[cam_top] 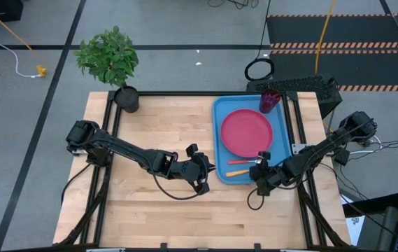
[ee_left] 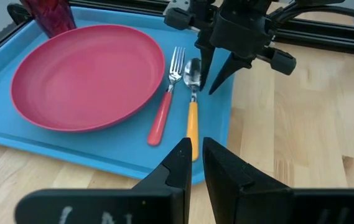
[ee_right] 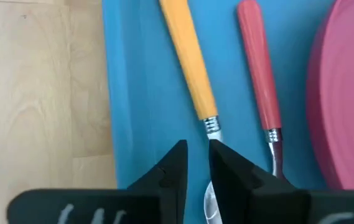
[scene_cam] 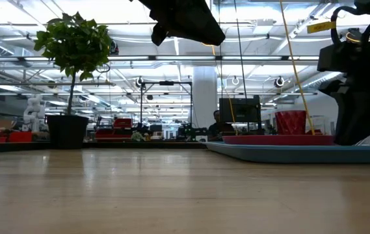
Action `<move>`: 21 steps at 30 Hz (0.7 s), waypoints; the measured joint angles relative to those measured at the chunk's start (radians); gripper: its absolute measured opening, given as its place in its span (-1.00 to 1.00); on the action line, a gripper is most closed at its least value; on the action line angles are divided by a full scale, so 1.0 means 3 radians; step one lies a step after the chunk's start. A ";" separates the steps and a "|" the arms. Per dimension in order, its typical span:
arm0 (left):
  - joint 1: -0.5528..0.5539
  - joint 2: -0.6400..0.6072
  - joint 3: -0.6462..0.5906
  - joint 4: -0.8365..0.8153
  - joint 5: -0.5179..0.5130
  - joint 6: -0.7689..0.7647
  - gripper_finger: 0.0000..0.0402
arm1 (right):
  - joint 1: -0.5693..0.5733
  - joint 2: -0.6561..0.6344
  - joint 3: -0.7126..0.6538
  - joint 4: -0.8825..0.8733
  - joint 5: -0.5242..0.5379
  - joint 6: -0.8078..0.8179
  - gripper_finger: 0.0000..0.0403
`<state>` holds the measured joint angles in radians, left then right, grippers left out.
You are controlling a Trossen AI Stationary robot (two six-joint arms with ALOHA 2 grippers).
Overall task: Pick and place plate/cup/fork/spoon on tray
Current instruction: Put the yellow spoon on the blue tray
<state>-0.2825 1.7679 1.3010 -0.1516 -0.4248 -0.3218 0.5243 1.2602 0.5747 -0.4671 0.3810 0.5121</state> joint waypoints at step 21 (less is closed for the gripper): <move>0.0000 0.0000 0.0000 0.0097 0.0000 0.0020 -0.80 | -0.0004 0.0003 -0.0241 0.0432 0.0285 -0.0214 -0.71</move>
<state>-0.2825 1.7679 1.3010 -0.1226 -0.4248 -0.3157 0.5232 1.2610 0.5024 -0.3376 0.4664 0.4478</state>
